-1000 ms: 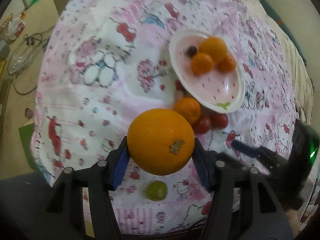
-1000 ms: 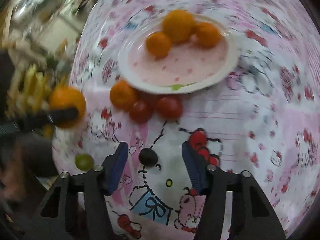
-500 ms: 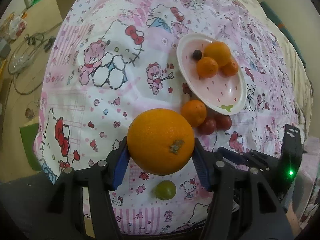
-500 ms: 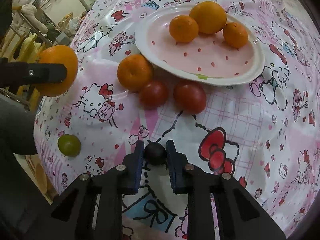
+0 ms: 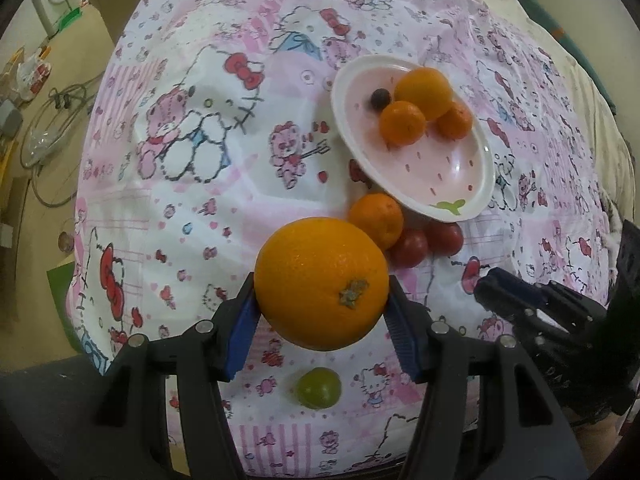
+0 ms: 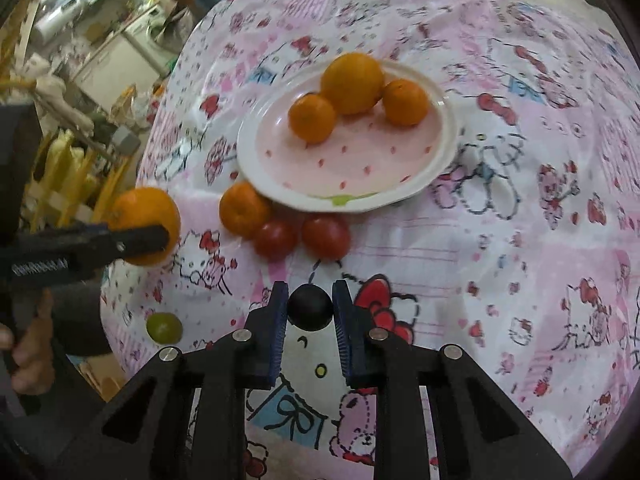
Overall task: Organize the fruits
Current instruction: 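Carry the large orange and the dark grape over the white plate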
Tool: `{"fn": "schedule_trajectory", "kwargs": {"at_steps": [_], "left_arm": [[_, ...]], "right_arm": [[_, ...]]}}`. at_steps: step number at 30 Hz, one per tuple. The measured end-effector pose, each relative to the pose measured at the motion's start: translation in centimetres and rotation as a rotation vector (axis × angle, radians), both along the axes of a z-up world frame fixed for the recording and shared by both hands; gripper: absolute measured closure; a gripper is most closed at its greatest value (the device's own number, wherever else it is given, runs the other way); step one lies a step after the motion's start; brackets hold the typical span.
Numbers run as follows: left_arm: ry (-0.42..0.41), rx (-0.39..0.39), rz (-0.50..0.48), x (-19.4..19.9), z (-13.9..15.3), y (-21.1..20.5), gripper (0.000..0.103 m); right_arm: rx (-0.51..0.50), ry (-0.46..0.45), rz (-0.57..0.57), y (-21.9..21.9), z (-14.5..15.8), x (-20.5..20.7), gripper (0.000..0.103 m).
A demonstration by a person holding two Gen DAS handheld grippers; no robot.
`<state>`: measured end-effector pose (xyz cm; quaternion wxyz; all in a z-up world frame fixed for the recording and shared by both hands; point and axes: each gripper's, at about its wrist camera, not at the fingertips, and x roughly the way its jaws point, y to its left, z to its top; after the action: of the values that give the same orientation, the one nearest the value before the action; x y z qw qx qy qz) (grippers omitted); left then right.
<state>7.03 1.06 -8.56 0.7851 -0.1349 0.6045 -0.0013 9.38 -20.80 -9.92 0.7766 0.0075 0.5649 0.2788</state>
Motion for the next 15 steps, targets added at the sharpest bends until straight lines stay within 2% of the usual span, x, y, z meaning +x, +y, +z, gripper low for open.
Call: {"fn": "schedule_trajectory", "kwargs": {"at_steps": [11,15], "left_arm": [[-0.060,0.006,-0.043,1.7,2.2,-2.9,0.048],[-0.049,-0.002,-0.074,2.3,2.3,-3.7,0.048]], "right_arm": [[0.106,-0.082,-0.149,-3.3,3.2,1.4,0.079],[0.155,-0.124,-0.191,-5.0,4.8,2.1,0.079]]}}
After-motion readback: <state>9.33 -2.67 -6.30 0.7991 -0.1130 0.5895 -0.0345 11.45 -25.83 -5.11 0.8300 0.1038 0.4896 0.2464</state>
